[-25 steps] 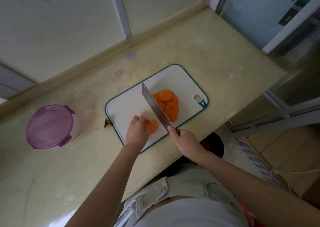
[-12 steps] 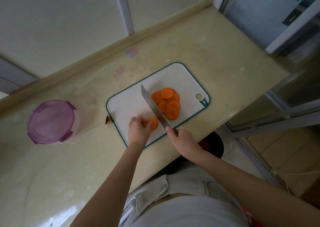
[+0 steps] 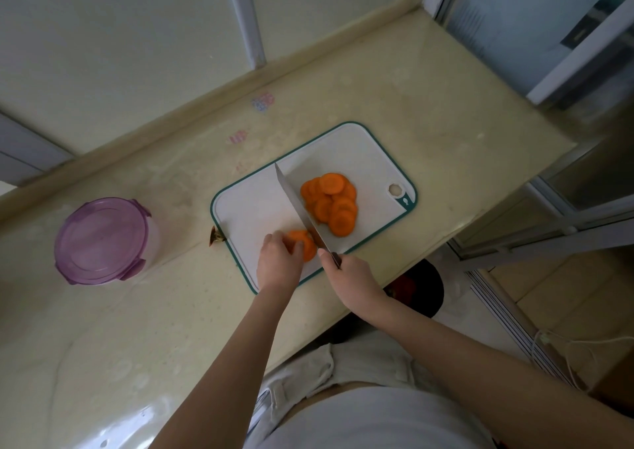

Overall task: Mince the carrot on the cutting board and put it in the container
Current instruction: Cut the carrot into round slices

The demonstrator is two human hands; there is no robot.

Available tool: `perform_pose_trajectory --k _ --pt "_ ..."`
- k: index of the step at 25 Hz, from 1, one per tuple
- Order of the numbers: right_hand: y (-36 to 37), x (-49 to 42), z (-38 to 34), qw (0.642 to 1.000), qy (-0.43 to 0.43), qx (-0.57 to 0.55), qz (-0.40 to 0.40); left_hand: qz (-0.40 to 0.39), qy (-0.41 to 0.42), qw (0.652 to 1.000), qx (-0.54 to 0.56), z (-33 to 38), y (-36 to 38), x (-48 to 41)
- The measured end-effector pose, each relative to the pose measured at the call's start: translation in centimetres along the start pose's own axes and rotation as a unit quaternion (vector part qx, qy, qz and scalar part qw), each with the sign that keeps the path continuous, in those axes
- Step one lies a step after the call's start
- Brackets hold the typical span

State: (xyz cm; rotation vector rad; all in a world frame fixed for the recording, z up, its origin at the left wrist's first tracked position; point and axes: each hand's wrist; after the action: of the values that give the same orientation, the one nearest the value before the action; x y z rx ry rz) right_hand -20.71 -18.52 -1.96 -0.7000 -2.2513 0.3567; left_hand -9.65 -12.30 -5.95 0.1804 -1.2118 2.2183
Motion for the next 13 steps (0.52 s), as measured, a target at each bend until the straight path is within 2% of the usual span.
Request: perform_pose_trajectory --k 4,7,9,11,13 --pt "-0.6 0.0 0.4 1.000 0.002 0.004 0.004 -0.026 0.032 0.999 -0.007 0.1 -0.5 -0.4" --pt "-0.9 0.2 0.9 1.000 0.016 0.005 0.011 0.001 0.070 0.997 -0.016 0.4 -0.7 -1.0" --pt "-1.1 0.2 1.0 1.000 0.023 0.002 0.015 0.002 0.138 0.988 -0.075 0.4 -0.8 -1.9" --pt "-1.2 0.2 1.1 1.000 0.026 0.001 0.015 -0.028 0.194 0.964 -0.180 0.7 -1.0 -3.1" --pt "-1.2 0.1 1.1 1.000 0.019 0.004 0.015 -0.034 0.207 0.943 -0.260 1.1 -1.3 -3.8"
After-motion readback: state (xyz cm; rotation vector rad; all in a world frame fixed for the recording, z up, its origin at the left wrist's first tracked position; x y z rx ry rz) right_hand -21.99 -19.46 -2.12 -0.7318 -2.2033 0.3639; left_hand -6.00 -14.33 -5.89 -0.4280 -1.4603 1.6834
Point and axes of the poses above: each hand's wrist, its own x-axis away from the middle knuckle, its own y-axis out of the palm, z = x × y, and after that the axes turned 2 degrees about -y, right-handed
